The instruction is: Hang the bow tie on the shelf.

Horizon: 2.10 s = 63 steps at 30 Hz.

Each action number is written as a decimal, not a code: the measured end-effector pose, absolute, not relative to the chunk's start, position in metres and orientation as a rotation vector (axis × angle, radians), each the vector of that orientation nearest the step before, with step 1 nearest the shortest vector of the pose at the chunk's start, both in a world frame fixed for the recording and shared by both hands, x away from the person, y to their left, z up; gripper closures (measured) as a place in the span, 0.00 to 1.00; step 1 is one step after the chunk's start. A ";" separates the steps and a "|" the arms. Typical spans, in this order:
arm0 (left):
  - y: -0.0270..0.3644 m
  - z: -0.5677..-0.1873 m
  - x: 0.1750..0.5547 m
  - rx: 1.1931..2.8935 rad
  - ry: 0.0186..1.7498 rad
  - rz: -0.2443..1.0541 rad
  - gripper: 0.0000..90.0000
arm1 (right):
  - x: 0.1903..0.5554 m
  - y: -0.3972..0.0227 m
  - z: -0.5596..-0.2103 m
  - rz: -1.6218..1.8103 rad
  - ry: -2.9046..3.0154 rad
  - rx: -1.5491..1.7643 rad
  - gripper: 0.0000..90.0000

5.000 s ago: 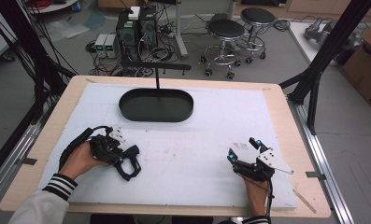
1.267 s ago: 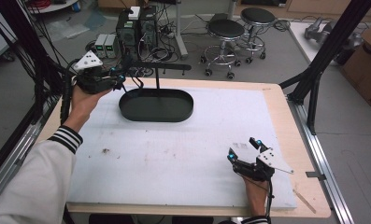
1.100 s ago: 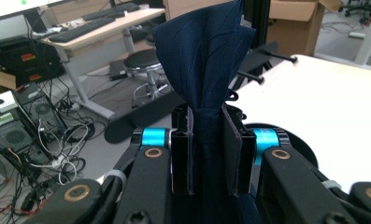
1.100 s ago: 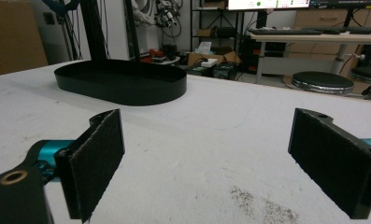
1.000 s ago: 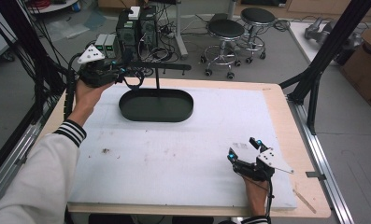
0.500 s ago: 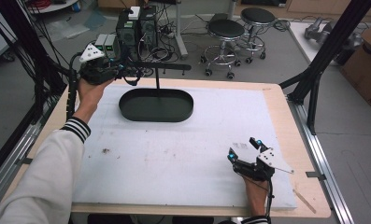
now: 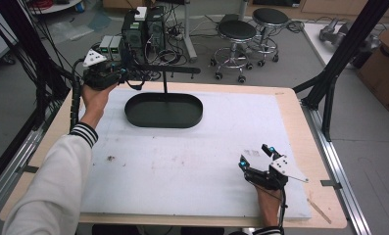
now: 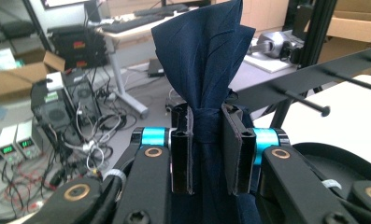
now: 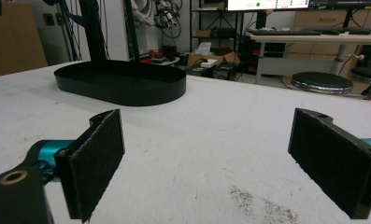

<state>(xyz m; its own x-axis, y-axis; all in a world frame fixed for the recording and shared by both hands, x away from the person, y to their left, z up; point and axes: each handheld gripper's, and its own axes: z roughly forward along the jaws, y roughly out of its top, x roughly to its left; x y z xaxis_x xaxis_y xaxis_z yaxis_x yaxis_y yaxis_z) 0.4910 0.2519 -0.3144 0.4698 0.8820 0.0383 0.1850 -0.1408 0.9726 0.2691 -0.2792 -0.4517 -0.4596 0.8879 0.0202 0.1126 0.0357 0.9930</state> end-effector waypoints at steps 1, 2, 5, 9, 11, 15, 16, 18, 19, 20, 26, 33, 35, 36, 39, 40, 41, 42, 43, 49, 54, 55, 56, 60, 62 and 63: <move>0.253 -0.316 0.491 1.614 0.946 0.789 0.83 | 0.269 -0.279 -0.452 1.490 1.653 1.023 0.11; 0.254 -0.318 0.491 1.615 0.951 0.788 0.83 | 0.269 -0.279 -0.452 1.490 1.653 1.023 0.11; 0.256 -0.325 0.490 1.603 0.969 0.791 0.83 | 0.269 -0.279 -0.452 1.490 1.653 1.025 0.11; 0.256 -0.338 0.489 1.556 1.006 0.760 0.83 | 0.269 -0.279 -0.452 1.489 1.651 1.023 0.11; 0.255 -0.343 0.488 1.522 1.014 0.751 0.83 | 0.269 -0.279 -0.452 1.490 1.652 1.022 0.11; 0.252 -0.350 0.488 1.519 1.024 0.743 0.83 | 0.269 -0.279 -0.452 1.490 1.650 1.022 0.11; 0.252 -0.350 0.488 1.514 1.022 0.742 0.83 | 0.269 -0.279 -0.452 1.490 1.650 1.023 0.11; 0.251 -0.352 0.488 1.519 1.022 0.724 0.83 | 0.269 -0.279 -0.452 1.496 1.651 1.027 0.11; 0.250 -0.353 0.488 1.530 1.021 0.725 0.83 | 0.269 -0.279 -0.452 1.498 1.651 1.026 0.11; 0.249 -0.354 0.487 1.533 1.017 0.731 0.83 | 0.269 -0.279 -0.452 1.499 1.651 1.027 0.11; 0.248 -0.358 0.489 1.534 1.019 0.698 0.82 | 0.269 -0.279 -0.452 1.491 1.650 1.023 0.11; 0.252 -0.361 0.490 1.553 1.047 0.650 0.78 | 0.269 -0.279 -0.452 1.489 1.650 1.021 0.11; 0.252 -0.360 0.489 1.562 1.051 0.657 0.75 | 0.269 -0.279 -0.452 1.491 1.653 1.028 0.11; 0.252 -0.360 0.489 1.566 1.053 0.659 0.74 | 0.269 -0.279 -0.452 1.489 1.650 1.022 0.11; 0.252 -0.359 0.488 1.572 1.060 0.661 0.71 | 0.269 -0.279 -0.452 1.487 1.655 1.018 0.11; 0.253 -0.358 0.488 1.579 1.065 0.659 0.69 | 0.268 -0.278 -0.452 1.487 1.655 1.024 0.11; 0.254 -0.358 0.487 1.579 1.073 0.653 0.66 | 0.268 -0.278 -0.452 1.486 1.657 1.021 0.11; 0.255 -0.358 0.487 1.585 1.079 0.648 0.61 | 0.268 -0.278 -0.452 1.484 1.658 1.019 0.11; 0.255 -0.357 0.486 1.592 1.085 0.644 0.55 | 0.268 -0.278 -0.452 1.484 1.658 1.019 0.11; 0.262 -0.347 0.472 1.651 1.047 0.653 0.13 | 0.265 -0.278 -0.453 1.491 1.635 0.993 0.11; 0.270 -0.340 0.434 1.633 0.879 0.638 0.13 | 0.265 -0.278 -0.453 1.499 1.633 0.991 0.11; 0.272 -0.340 0.424 1.630 0.835 0.662 0.13 | 0.265 -0.278 -0.453 1.496 1.636 0.989 0.11; 0.273 -0.341 0.414 1.632 0.799 0.673 0.13 | 0.265 -0.278 -0.453 1.495 1.636 0.985 0.11; 0.279 -0.354 0.375 1.609 0.715 0.705 0.13 | 0.266 -0.280 -0.453 1.506 1.622 0.991 0.11; 0.284 -0.367 0.359 1.581 0.702 0.706 0.13 | 0.265 -0.280 -0.453 1.505 1.621 0.997 0.11; 0.286 -0.373 0.352 1.570 0.705 0.704 0.13 | 0.265 -0.279 -0.453 1.505 1.621 1.003 0.11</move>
